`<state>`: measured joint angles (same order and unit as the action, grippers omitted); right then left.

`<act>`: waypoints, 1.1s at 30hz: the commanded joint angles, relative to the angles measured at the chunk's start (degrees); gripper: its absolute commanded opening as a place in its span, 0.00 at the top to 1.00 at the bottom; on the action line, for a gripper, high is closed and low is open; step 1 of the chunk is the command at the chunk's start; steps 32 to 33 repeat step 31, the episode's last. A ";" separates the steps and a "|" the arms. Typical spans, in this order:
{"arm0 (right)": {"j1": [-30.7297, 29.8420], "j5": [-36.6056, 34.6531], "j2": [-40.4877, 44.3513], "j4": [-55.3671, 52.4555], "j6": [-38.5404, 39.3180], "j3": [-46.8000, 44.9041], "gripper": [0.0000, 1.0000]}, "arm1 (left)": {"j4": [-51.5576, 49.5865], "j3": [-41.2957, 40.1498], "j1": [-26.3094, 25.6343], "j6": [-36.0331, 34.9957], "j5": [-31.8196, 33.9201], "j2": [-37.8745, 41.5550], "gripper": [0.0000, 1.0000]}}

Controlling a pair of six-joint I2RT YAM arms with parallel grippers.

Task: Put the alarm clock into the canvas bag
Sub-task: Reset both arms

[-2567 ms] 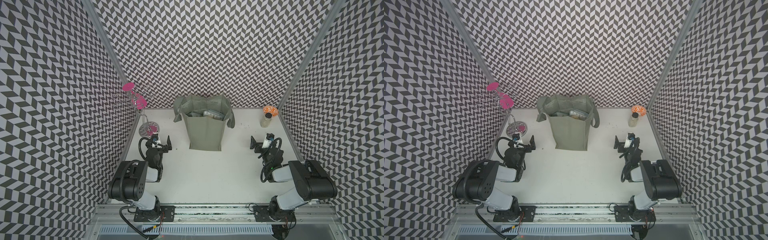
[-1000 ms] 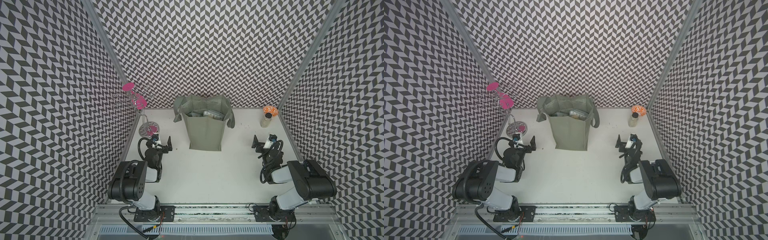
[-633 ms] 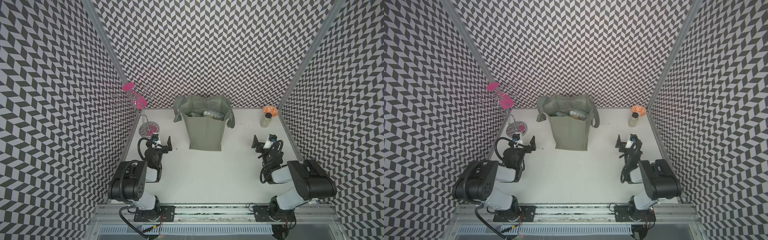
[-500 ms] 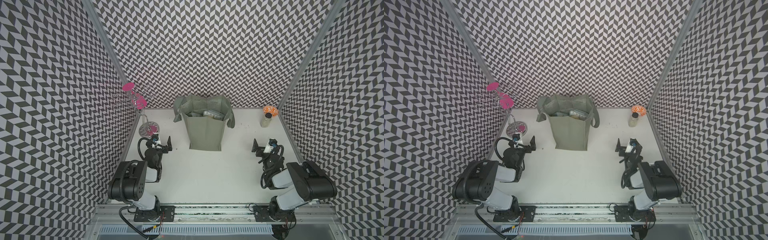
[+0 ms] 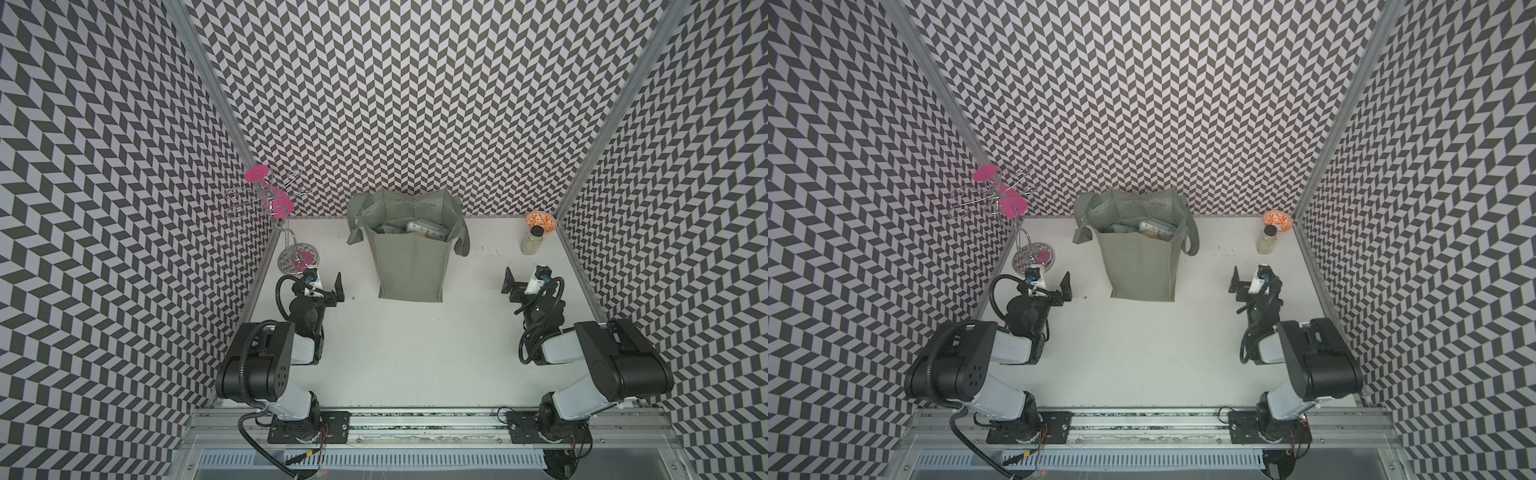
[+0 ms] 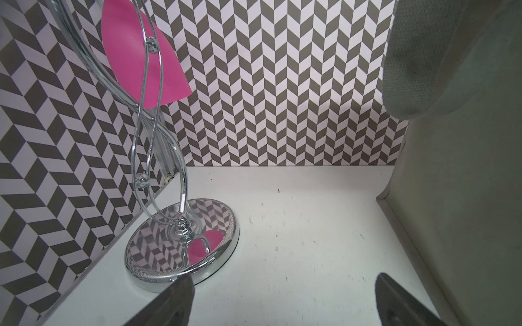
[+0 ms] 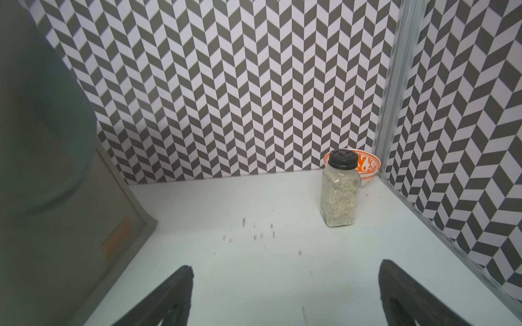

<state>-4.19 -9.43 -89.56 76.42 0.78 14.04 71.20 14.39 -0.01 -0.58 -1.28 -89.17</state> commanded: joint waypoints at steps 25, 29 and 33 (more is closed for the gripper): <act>0.41 0.10 -0.44 1.98 -0.85 -0.86 0.01 | -0.22 0.93 0.01 -0.51 -1.06 -0.12 0.00; 0.46 0.06 -0.44 1.98 -0.78 -0.86 0.01 | -0.46 1.02 0.10 -0.32 -0.70 -0.21 0.00; 0.49 0.10 -0.42 1.98 -0.84 -0.86 0.01 | -0.11 0.68 0.10 -0.23 -0.57 0.03 0.00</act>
